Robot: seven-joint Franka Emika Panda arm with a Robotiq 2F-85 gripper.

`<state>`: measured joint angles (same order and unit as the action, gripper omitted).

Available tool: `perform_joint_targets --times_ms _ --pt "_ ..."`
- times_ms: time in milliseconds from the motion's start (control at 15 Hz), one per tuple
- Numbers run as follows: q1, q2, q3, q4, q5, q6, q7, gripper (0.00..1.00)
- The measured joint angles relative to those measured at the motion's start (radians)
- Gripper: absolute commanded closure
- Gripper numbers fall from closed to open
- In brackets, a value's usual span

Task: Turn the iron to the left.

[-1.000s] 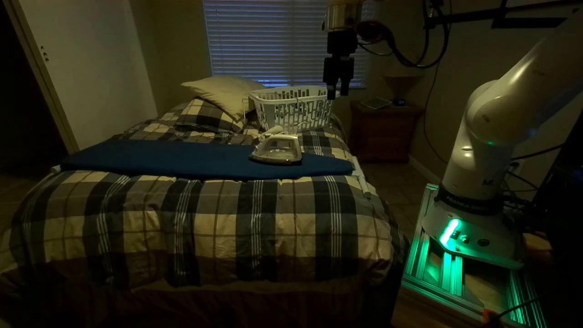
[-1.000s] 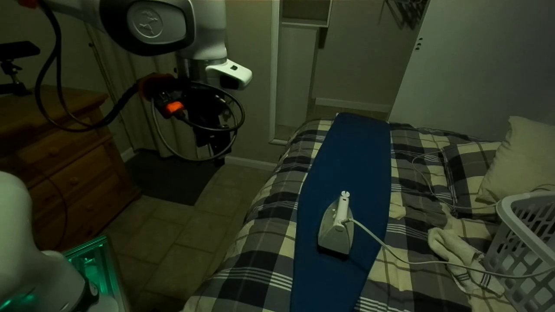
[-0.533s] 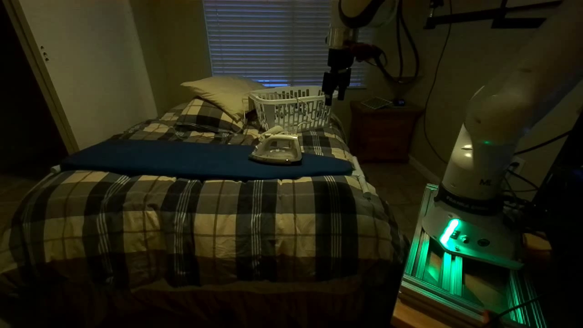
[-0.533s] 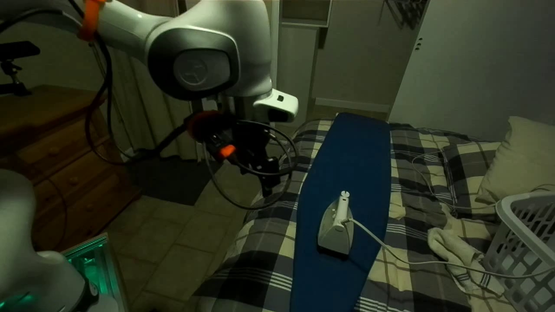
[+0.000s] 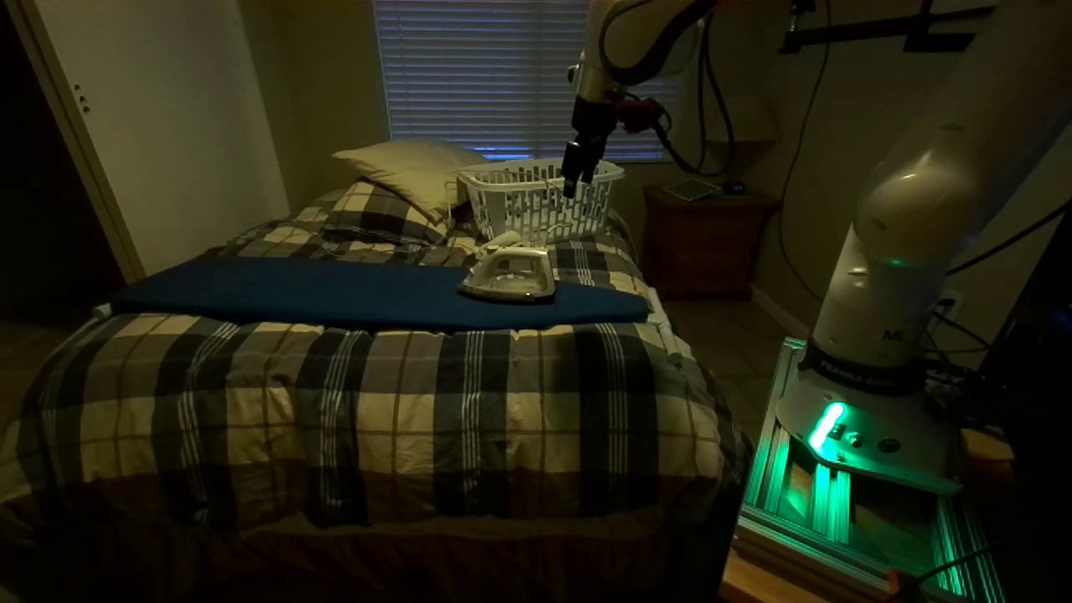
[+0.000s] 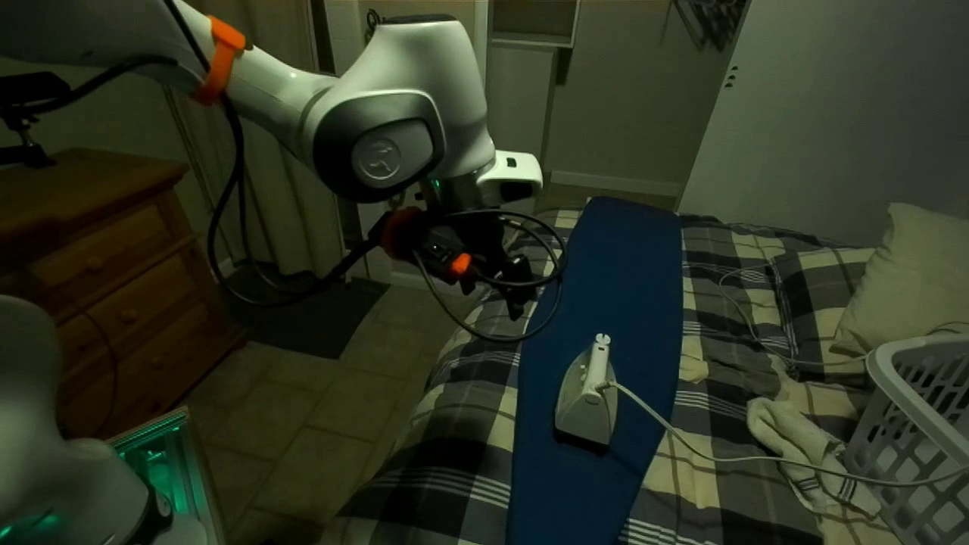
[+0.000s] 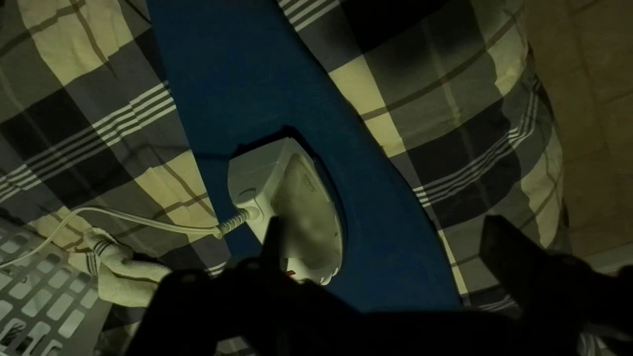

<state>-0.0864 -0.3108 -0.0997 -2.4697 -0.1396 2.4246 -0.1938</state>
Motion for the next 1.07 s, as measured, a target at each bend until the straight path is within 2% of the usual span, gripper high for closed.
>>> perform_joint_targets --times_ms 667,867,1067 --pt "-0.004 0.010 -0.010 0.002 0.000 -0.001 -0.003 0.00" --pt "-0.024 0.071 -0.078 0.015 0.002 0.028 -0.079 0.00" --pt "-0.039 0.184 -0.162 0.052 0.037 0.171 -0.236 0.00"
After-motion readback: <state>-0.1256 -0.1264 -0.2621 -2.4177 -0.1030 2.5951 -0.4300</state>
